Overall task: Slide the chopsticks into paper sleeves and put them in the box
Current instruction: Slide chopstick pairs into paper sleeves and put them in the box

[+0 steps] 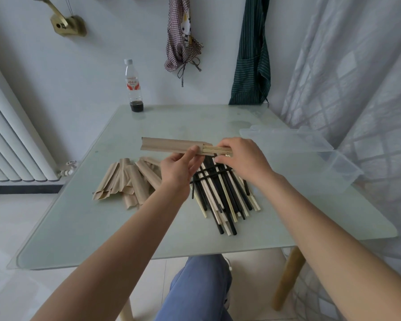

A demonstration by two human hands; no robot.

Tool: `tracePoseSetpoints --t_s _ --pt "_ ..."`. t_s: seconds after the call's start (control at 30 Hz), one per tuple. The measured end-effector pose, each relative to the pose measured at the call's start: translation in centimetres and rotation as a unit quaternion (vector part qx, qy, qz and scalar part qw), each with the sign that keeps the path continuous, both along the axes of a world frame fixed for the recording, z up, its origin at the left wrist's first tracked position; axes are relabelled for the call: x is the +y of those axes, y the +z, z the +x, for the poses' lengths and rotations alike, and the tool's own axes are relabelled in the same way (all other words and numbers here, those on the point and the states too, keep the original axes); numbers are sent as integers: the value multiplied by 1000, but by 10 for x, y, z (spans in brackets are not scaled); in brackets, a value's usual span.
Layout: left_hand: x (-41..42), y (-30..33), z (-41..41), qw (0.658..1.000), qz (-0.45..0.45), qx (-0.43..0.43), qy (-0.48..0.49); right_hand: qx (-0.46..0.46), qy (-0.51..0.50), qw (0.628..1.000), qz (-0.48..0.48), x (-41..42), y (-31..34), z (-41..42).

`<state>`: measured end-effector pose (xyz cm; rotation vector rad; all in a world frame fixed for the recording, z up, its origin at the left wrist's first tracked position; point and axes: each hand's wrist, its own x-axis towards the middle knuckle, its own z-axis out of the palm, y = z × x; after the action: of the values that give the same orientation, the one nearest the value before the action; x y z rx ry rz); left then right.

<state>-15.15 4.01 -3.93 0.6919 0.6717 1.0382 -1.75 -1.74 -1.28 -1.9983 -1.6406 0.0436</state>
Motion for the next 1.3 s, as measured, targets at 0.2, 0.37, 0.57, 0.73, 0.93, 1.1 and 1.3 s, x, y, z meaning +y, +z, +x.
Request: tracePoseSetpoints --t_s 0.2,0.37,0.57,0.73,0.93,1.1,1.3 --pt "-21 17 33 933 209 268 -118 23 -33 999 16 -26 4 45" --pt "-23 36 56 589 600 540 44 47 -53 997 -23 -53 5 95" --pt "-1 30 93 413 655 624 -104 50 -73 994 -57 -71 4 144" --pt "-11 30 132 464 641 586 -177 -10 -99 991 -88 -72 1 179" --pt "-20 16 184 463 601 600 -252 -49 -178 965 -187 -63 -16 211" --pt "-18 0 208 432 549 650 -299 -19 -177 948 -263 -55 -22 222" --pt "-9 -8 212 420 518 667 -334 53 -155 946 -279 -46 -34 225"
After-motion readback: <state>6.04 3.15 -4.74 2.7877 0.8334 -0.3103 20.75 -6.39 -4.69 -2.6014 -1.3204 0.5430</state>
